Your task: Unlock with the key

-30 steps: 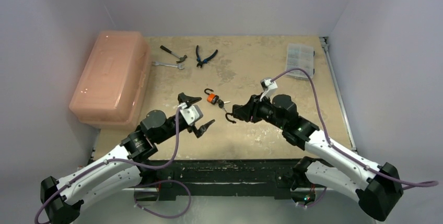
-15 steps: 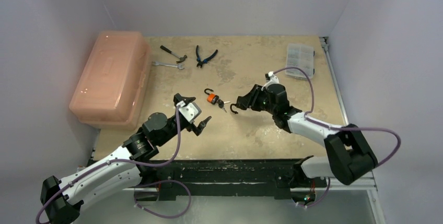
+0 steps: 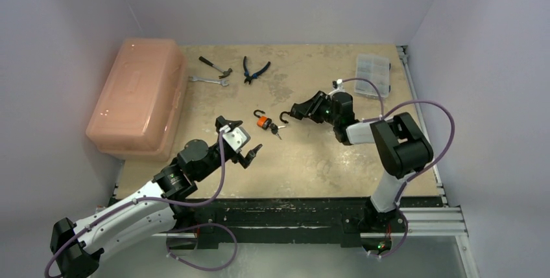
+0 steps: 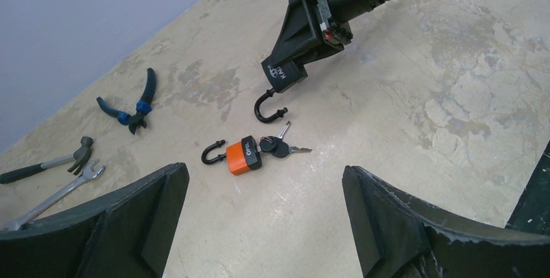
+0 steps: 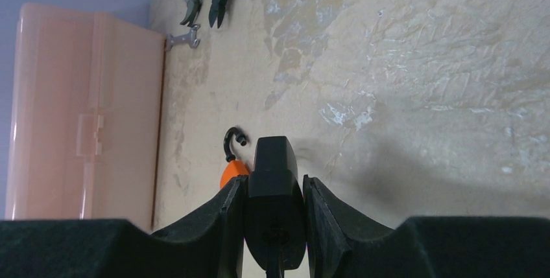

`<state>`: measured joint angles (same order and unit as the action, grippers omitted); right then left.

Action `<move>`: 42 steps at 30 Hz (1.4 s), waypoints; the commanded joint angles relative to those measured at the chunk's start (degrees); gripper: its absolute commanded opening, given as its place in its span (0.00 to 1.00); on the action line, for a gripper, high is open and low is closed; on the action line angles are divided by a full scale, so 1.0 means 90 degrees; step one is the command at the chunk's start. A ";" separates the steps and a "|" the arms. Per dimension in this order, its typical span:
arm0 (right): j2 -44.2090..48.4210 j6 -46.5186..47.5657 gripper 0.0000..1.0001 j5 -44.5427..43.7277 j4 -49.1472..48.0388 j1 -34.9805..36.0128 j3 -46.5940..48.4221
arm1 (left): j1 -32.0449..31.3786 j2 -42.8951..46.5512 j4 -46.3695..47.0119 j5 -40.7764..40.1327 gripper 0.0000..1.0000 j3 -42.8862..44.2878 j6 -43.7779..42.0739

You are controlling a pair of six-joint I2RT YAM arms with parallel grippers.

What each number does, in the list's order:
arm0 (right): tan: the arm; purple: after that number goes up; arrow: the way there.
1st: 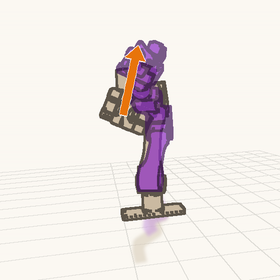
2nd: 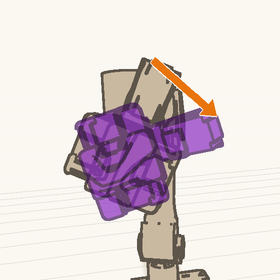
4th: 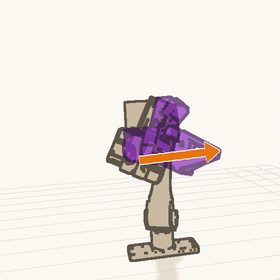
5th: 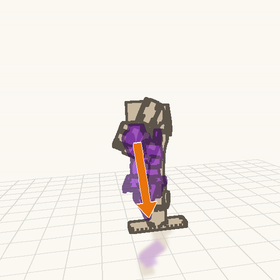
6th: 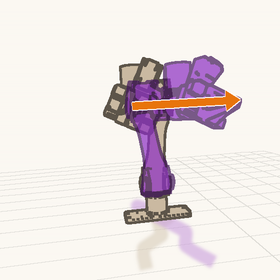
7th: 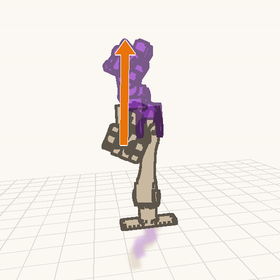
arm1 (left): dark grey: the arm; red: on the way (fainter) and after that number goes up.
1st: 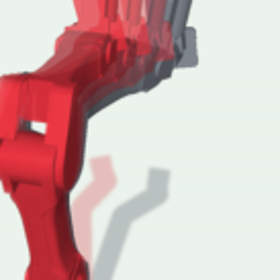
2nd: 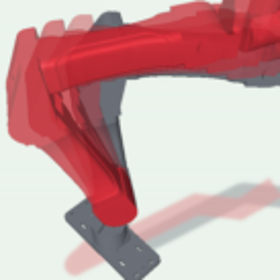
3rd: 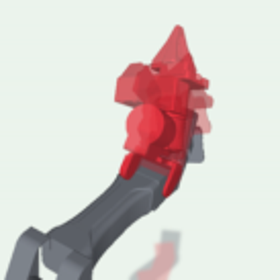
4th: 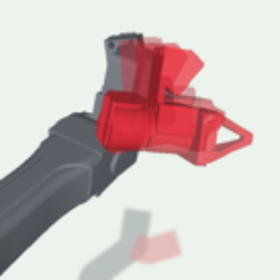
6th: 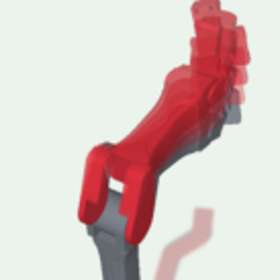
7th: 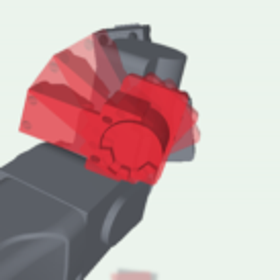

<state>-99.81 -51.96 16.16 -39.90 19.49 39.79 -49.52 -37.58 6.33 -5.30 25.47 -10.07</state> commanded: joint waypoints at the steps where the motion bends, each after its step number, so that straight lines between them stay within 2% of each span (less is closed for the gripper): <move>1: -0.0375 -0.0528 0.00 0.0464 -0.1337 0.0001 0.0570 | 0.0029 0.0074 0.0176 -0.0105 0.96 -0.0010 -0.0044; 4: -0.0630 -0.0631 0.00 0.0437 -0.1357 -0.0005 0.0697 | 0.0042 0.0055 0.0155 -0.0116 0.96 0.0005 -0.0039; 7: -0.0746 -0.0543 0.16 0.0323 -0.1065 -0.0032 0.0793 | 0.0061 0.0074 0.0156 -0.0130 0.96 0.0015 -0.0027; 10: -0.0860 -0.0534 0.39 0.0361 -0.0999 -0.0098 0.0812 | 0.0066 0.0099 0.0151 -0.0121 0.96 0.0011 -0.0030; 13: -0.0947 -0.0532 0.57 0.0420 -0.0984 -0.0173 0.0783 | 0.0064 0.0085 0.0146 -0.0117 0.96 0.0010 -0.0023; 23: -0.0692 -0.0269 0.94 0.0337 -0.0454 -0.0443 0.0692 | 0.0066 0.0106 0.0107 -0.0129 0.96 0.0015 -0.0044; 26: -0.0373 0.0053 0.97 0.0072 0.0196 -0.0484 0.0757 | 0.0071 0.0112 0.0092 -0.0137 0.96 0.0014 -0.0044; 29: 0.0014 0.0530 0.97 -0.0291 0.1026 -0.0514 0.0856 | 0.0067 0.0113 0.0088 -0.0137 0.96 0.0020 -0.0041; 36: 0.1026 0.1589 0.97 -0.0800 0.2217 -0.0515 0.0858 | 0.0082 0.0046 0.0062 -0.0278 0.96 0.0056 -0.0073; 42: 0.2281 0.2042 0.98 -0.1076 0.2841 -0.0490 0.0731 | 0.0105 -0.0079 0.0038 -0.1000 0.96 0.0100 -0.0085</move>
<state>-86.50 -39.07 9.47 -18.98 15.05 45.82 -49.12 -37.65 5.89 -8.60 25.47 -10.15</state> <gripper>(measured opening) 0.973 0.963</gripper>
